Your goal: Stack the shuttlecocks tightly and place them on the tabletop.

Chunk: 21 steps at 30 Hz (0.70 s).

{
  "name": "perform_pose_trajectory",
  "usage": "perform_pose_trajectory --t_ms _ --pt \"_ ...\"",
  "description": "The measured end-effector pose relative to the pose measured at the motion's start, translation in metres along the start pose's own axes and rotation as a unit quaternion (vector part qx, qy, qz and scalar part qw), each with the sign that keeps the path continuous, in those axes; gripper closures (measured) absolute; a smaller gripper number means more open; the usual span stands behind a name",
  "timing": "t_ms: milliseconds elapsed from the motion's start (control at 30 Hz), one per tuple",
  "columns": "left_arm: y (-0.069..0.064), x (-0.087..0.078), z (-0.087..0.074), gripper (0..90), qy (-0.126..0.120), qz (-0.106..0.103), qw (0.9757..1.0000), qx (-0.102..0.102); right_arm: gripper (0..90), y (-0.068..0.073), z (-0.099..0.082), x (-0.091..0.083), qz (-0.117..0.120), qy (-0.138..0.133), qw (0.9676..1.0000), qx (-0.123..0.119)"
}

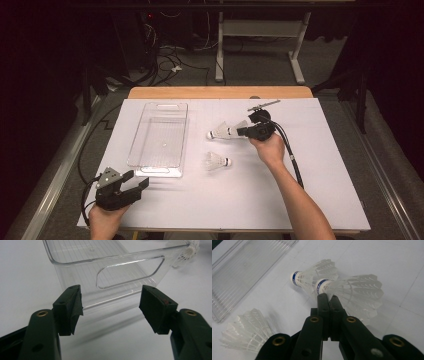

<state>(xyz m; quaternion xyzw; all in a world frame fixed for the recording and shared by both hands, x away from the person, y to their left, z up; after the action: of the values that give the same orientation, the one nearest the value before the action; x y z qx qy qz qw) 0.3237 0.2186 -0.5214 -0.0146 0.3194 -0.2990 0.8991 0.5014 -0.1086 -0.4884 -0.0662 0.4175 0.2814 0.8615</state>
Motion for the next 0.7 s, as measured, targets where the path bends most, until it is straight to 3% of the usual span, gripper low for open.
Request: perform_pose_trajectory --t_ms 700 --pt "-0.001 0.0 0.0 35.5 0.001 -0.002 1.0 0.002 90.0 0.017 0.005 0.007 0.019 0.004 0.9998 -0.008"
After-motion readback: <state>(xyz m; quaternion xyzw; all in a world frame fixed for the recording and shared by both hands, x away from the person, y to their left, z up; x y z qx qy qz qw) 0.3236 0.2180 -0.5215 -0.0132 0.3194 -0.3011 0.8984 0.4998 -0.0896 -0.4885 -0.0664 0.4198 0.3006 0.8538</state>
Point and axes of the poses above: each handheld gripper's, and its own axes: x roughly forward along the jaws, z roughly out of its top, y roughly to its left, the point moved 10 cm from there along x, roughly forward along the jaws, and after that the axes turned 7 degrees about -z, right-handed, at the moved point
